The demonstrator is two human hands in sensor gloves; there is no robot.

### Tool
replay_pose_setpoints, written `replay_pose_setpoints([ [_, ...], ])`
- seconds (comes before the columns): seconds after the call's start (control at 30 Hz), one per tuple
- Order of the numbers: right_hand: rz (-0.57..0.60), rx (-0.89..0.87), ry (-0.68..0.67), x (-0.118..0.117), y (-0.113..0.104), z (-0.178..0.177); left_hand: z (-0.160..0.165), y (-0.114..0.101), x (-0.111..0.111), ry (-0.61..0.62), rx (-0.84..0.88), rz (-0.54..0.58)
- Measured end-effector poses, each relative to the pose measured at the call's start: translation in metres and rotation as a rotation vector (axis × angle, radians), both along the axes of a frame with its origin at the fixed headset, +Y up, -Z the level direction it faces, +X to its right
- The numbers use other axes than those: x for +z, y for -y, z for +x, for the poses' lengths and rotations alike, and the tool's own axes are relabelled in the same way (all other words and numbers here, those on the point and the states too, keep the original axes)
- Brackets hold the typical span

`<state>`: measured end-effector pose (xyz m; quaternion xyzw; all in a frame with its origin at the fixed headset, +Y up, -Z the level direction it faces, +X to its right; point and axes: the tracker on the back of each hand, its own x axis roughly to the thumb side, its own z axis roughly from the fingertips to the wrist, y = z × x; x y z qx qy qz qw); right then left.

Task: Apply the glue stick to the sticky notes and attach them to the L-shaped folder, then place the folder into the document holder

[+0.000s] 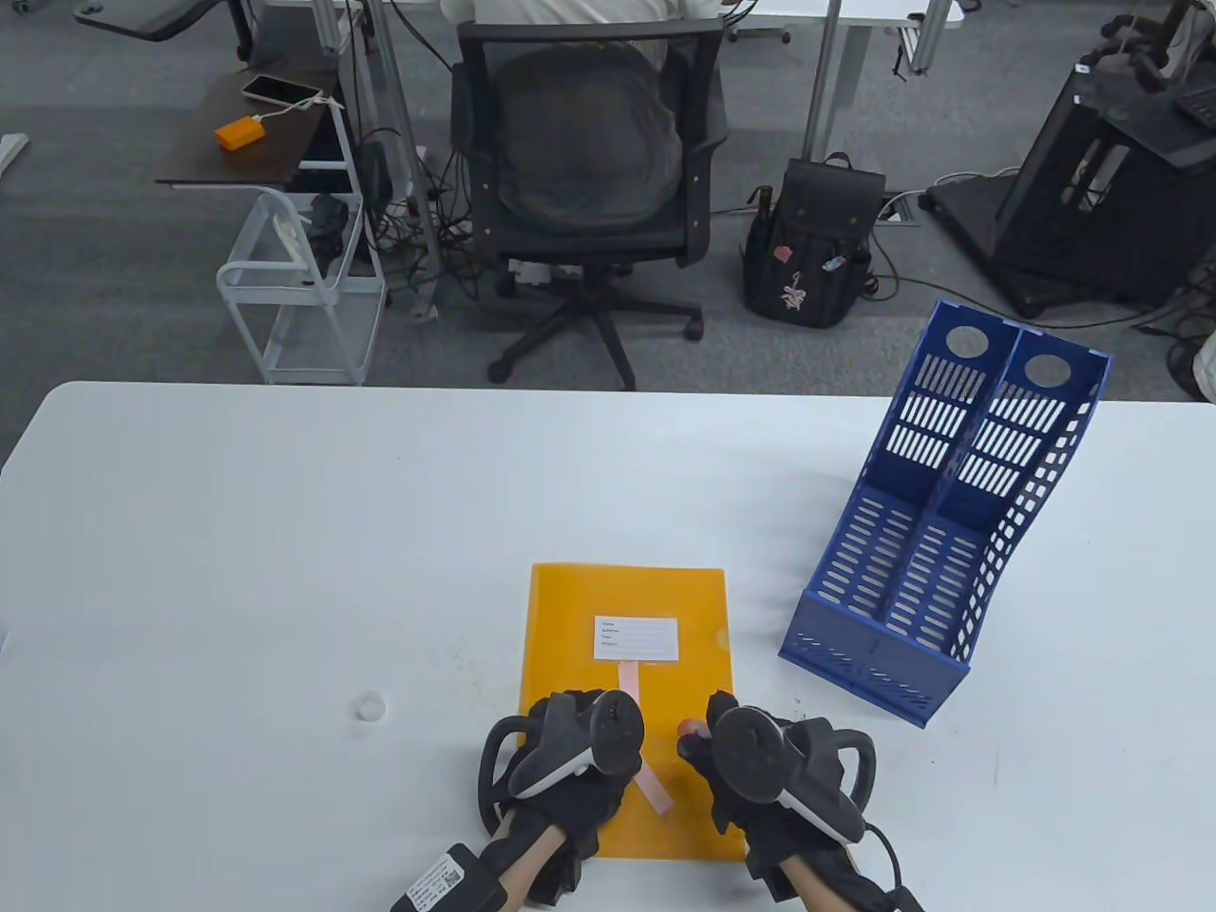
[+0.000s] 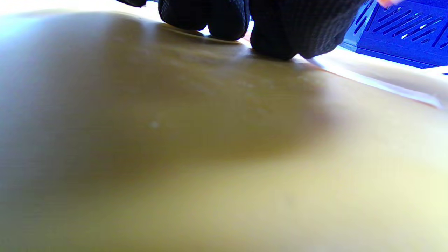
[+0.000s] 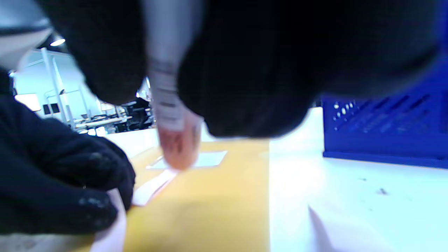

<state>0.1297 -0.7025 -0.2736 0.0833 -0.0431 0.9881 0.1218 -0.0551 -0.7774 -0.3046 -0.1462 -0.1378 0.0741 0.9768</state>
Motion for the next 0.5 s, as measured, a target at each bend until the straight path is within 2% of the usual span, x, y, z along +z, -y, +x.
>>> replay_pose_setpoints([
  [0.17,-0.104,-0.025,0.001,-0.007,0.009,0.003,-0.001,0.0,0.0,-0.005,0.004,-0.008],
  [0.33,-0.126,-0.01,0.02,-0.012,0.018,0.002,-0.002,0.0,0.0,-0.008,0.001,-0.03],
  [0.5,-0.147,-0.068,0.054,-0.016,0.026,0.005,-0.002,0.0,0.0,-0.013,0.009,-0.044],
])
